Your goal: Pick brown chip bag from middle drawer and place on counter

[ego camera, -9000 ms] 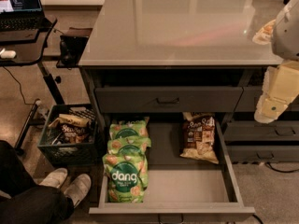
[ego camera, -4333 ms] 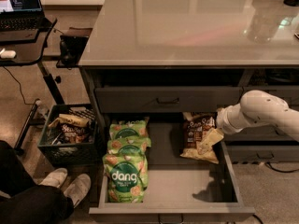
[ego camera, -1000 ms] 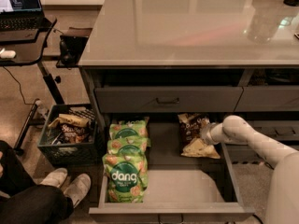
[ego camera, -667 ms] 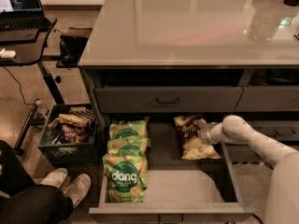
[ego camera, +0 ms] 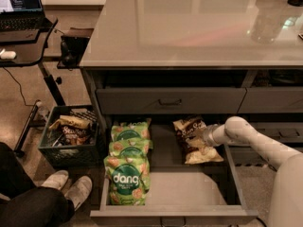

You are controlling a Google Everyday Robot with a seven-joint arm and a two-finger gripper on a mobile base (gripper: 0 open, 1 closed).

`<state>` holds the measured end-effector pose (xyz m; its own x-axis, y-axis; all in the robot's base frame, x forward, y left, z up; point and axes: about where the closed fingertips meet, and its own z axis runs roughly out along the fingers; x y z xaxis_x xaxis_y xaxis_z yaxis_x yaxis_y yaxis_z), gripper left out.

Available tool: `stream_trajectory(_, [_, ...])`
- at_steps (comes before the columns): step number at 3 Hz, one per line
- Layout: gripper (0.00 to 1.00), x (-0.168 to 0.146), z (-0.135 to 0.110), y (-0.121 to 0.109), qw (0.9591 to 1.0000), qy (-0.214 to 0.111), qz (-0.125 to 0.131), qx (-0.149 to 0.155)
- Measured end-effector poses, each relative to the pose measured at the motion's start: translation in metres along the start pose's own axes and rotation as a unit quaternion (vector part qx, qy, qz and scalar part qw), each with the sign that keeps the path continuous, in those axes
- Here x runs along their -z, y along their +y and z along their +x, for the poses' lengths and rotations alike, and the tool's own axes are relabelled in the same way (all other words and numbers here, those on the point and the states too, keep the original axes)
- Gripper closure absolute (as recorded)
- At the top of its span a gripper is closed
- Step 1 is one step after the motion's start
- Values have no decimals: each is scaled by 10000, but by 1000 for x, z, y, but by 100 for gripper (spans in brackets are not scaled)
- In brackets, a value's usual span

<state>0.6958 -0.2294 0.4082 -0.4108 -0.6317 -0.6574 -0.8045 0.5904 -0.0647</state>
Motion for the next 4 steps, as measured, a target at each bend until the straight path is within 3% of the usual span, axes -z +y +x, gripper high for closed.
stream_trajectory(1, [89,0,0,0,10000,0,0,0])
stream_trajectory(2, [84,0,0,0,10000,0,0,0])
stream_trajectory(3, [61,4,-4,0,10000,-2,-2,-1])
stream_trajectory(4, [38,32,-26,18,9998,-121,-133,36])
